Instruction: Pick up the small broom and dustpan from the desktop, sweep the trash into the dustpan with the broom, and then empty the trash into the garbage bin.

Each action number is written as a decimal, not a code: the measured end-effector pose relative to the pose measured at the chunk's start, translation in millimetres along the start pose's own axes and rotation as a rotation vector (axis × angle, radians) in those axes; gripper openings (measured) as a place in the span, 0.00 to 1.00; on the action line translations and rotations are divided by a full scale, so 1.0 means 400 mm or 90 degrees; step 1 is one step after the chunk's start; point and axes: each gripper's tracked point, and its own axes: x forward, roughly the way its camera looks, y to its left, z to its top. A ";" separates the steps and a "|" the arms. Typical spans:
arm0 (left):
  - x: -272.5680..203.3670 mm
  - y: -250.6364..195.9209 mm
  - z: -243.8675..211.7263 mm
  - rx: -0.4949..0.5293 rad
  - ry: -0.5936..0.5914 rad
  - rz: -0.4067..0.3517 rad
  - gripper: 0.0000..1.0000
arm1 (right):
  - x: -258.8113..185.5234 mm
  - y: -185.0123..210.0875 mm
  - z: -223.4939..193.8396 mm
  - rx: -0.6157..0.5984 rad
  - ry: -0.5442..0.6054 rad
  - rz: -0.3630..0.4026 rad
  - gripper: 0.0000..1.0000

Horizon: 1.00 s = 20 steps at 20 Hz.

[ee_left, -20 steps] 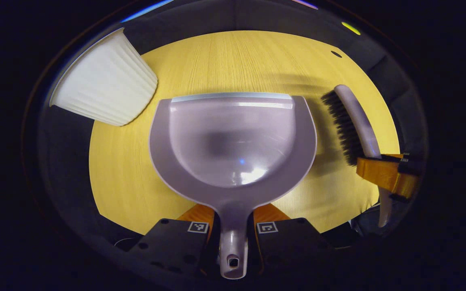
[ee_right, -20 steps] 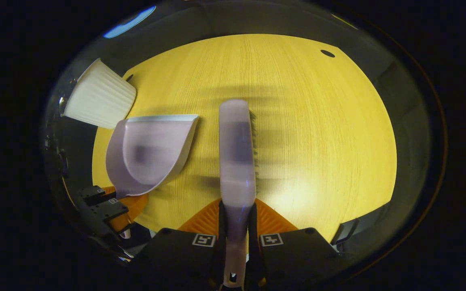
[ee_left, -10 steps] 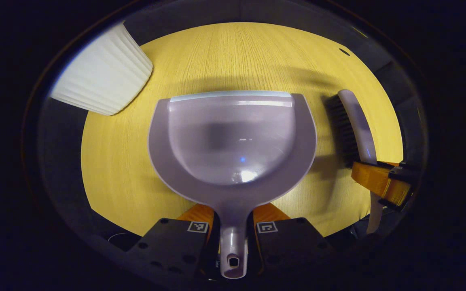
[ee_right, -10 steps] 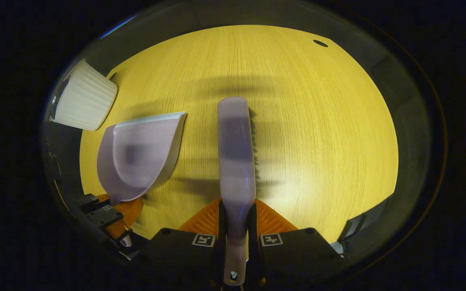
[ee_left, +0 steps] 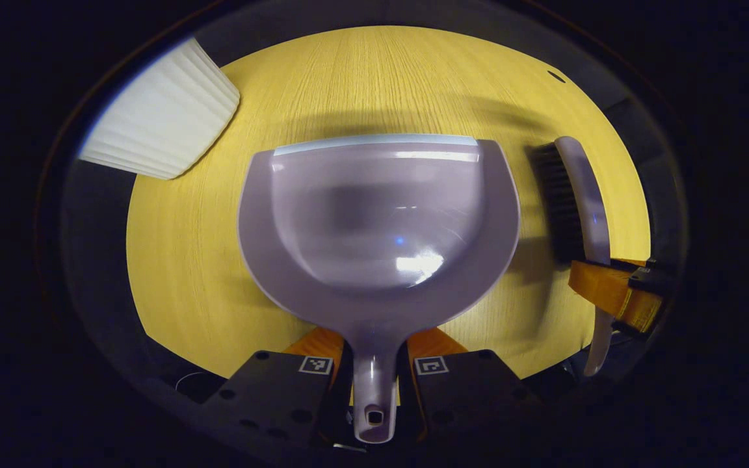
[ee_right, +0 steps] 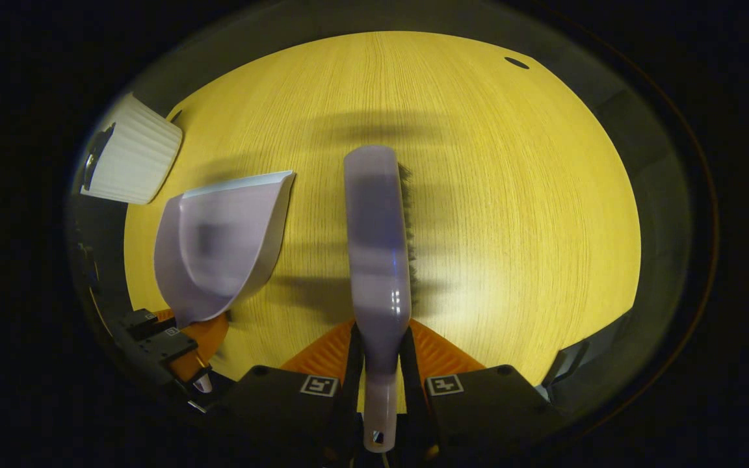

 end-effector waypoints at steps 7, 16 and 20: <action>-0.033 0.008 -0.010 -0.007 0.000 0.017 0.40 | -0.010 0.006 -0.009 -0.007 0.009 0.013 0.40; -0.105 0.006 -0.043 0.001 0.005 0.037 0.60 | -0.077 -0.016 0.011 -0.002 -0.024 0.016 0.88; -0.168 0.006 -0.039 -0.002 -0.031 0.051 0.63 | -0.123 -0.020 0.006 -0.004 -0.042 0.023 0.96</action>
